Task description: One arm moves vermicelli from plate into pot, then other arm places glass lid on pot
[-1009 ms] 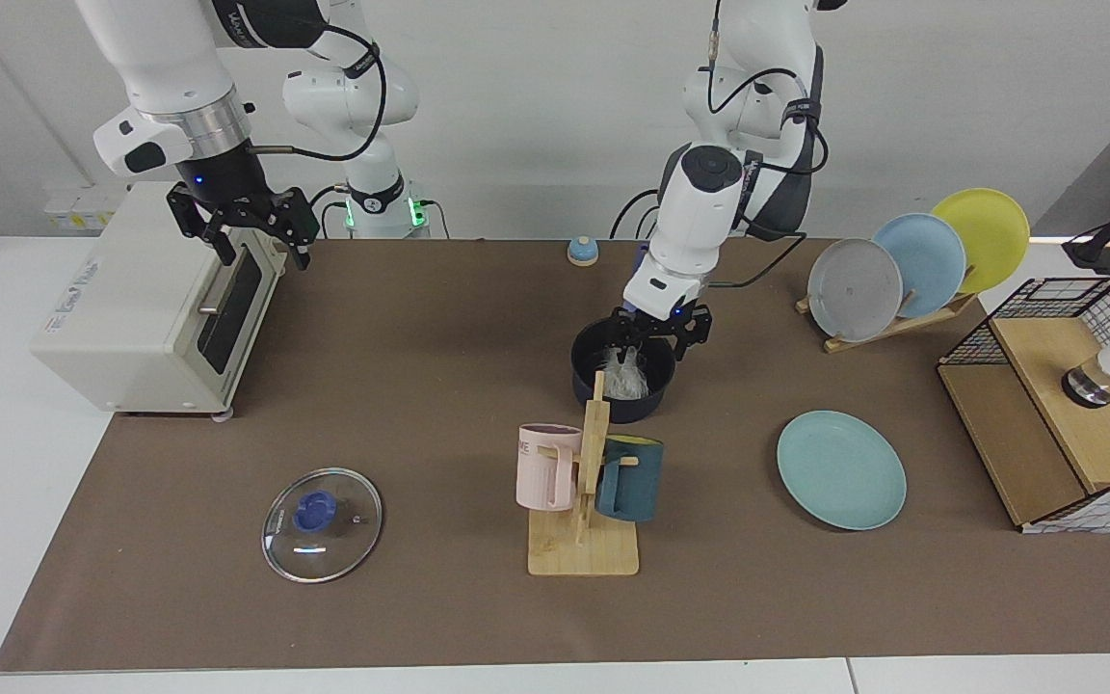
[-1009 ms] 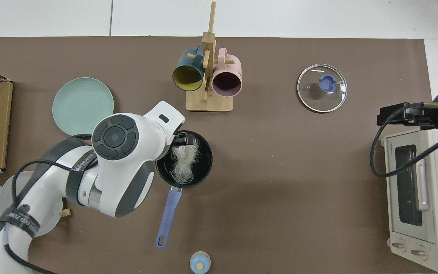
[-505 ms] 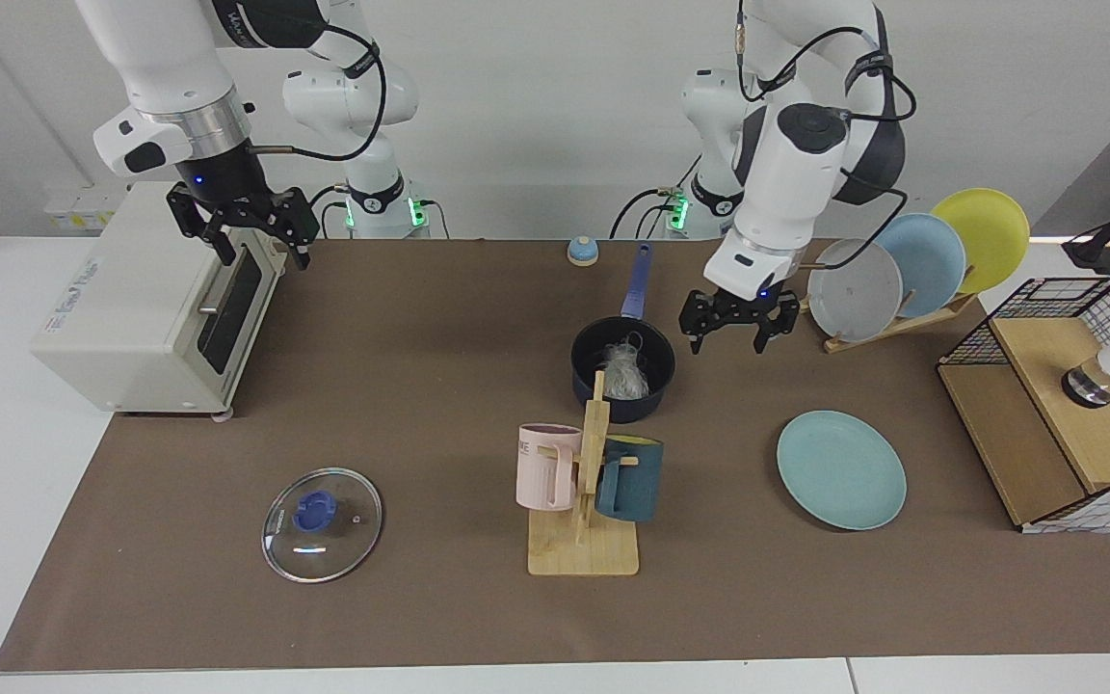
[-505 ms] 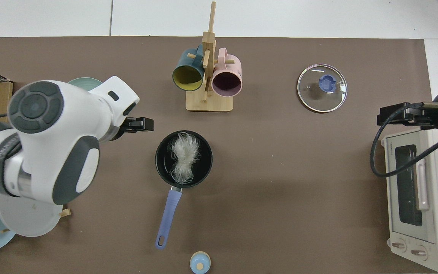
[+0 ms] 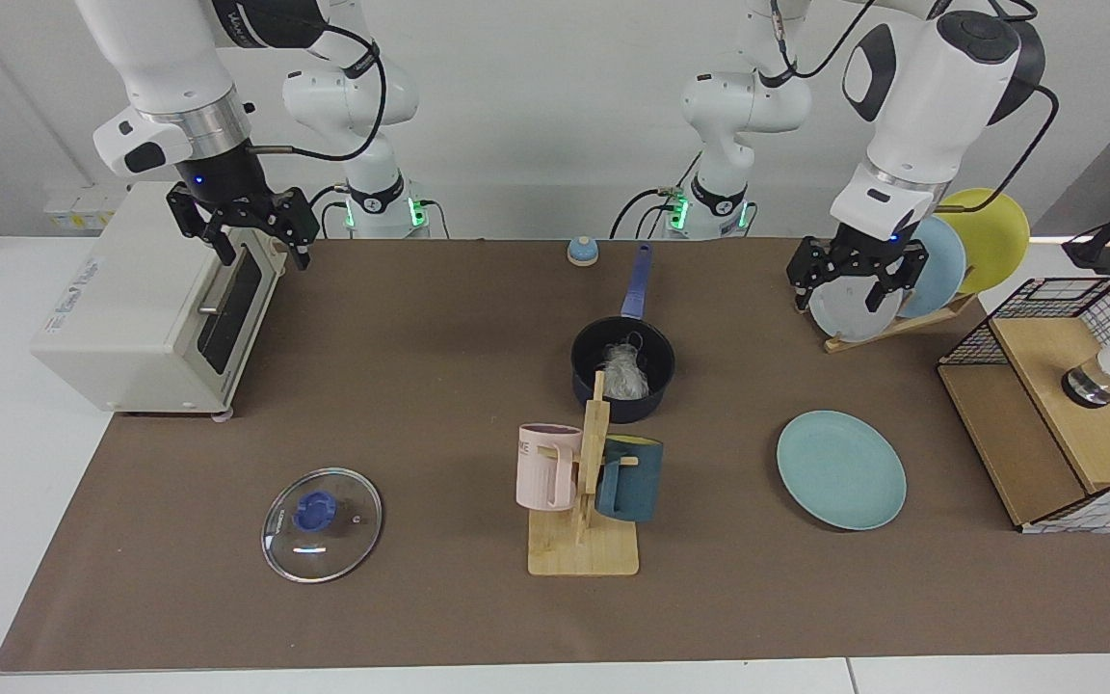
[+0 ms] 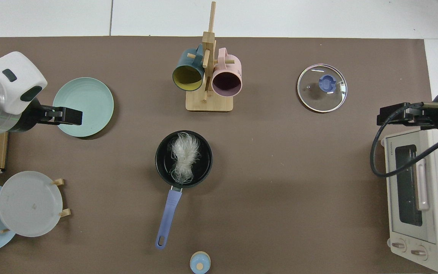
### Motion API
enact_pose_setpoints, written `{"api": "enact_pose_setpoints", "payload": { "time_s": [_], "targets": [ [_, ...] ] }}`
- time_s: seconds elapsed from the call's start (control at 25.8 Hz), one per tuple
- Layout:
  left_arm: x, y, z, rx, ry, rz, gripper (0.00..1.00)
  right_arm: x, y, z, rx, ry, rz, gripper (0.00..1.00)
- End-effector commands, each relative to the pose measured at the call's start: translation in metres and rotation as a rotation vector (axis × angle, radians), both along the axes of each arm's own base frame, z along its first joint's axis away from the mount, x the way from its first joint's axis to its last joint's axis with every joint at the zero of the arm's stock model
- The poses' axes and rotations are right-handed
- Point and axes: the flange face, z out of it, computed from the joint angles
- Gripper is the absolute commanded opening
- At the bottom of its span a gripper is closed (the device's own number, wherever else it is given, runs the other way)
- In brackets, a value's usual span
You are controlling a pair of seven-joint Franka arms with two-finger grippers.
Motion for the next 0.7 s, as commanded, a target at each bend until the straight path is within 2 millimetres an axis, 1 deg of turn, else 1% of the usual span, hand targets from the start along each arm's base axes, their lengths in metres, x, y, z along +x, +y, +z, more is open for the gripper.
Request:
{"api": "enact_pose_setpoints", "payload": {
  "time_s": [0.0, 0.08, 0.19, 0.31, 0.43, 0.54, 0.66],
  "targets": [
    [-0.007, 0.013, 0.012, 0.025, 0.007, -0.014, 1.0, 0.0, -0.003, 0.003, 0.024, -0.008, 0.014, 1.0],
    [-0.009, 0.018, 0.017, 0.027, -0.001, -0.023, 1.0, 0.0, -0.003, 0.003, 0.024, -0.008, 0.016, 1.0],
    [-0.008, 0.035, 0.018, 0.027, -0.001, -0.024, 1.0, 0.0, -0.003, 0.003, 0.024, -0.008, 0.016, 1.0],
    [-0.009, 0.042, 0.02, 0.031, 0.004, -0.038, 1.0, 0.0, -0.003, 0.003, 0.024, -0.008, 0.016, 1.0],
    [-0.01, 0.056, 0.02, 0.035, 0.009, -0.06, 1.0, -0.001, -0.003, 0.002, 0.024, -0.007, 0.014, 1.0],
    [-0.011, 0.076, 0.027, 0.038, 0.004, -0.101, 1.0, -0.001, -0.002, 0.002, 0.024, -0.007, 0.017, 1.0],
    [-0.013, 0.085, 0.028, 0.035, 0.011, -0.097, 1.0, -0.001, -0.002, 0.003, 0.024, -0.008, 0.017, 1.0]
  ]
}}
